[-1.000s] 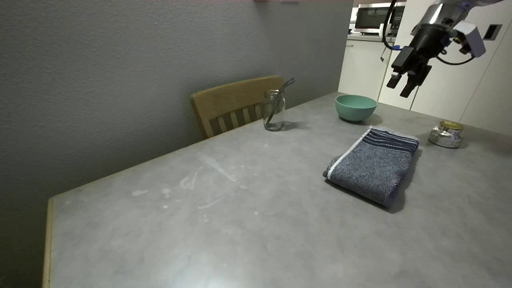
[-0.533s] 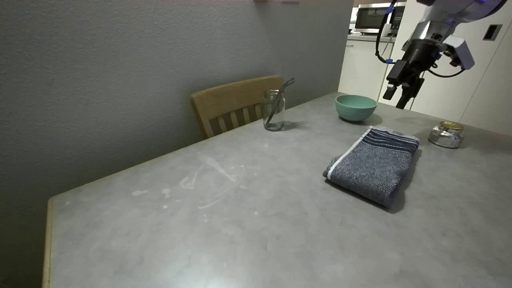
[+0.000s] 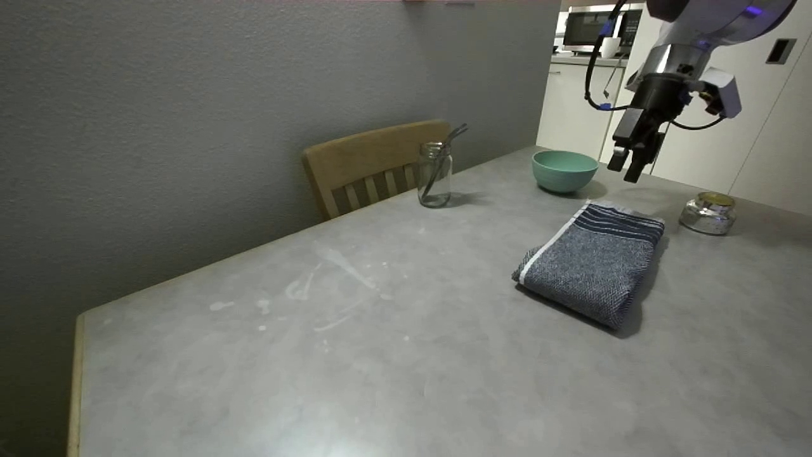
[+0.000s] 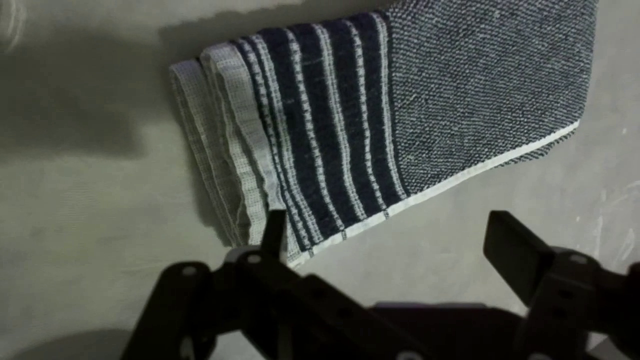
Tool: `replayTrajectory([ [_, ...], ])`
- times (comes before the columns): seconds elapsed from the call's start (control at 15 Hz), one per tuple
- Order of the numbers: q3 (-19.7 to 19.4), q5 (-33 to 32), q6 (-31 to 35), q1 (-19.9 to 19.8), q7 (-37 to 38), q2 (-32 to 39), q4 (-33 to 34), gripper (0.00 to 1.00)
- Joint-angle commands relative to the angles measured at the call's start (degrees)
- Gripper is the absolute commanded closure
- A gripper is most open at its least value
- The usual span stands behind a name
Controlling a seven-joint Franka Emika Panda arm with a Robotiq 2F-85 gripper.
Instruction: Unfold the towel once from right to left
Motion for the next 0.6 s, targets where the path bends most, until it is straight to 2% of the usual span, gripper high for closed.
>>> replayTrajectory([
  [0.0, 2.1, -1.3, -3.7, -2.8, -6.9, 1.8, 2.5, 0.00],
  [0.27, 4.0, 1.1, -10.7, -5.5, -17.7, 5.0, 6.2, 0.00],
  [0.4, 2.9, -0.6, -12.0, -4.7, -17.6, 7.0, 8.3, 0.00],
  [0.53, 0.7, -4.4, -8.5, -2.5, -13.3, 8.9, 9.7, 0.00],
])
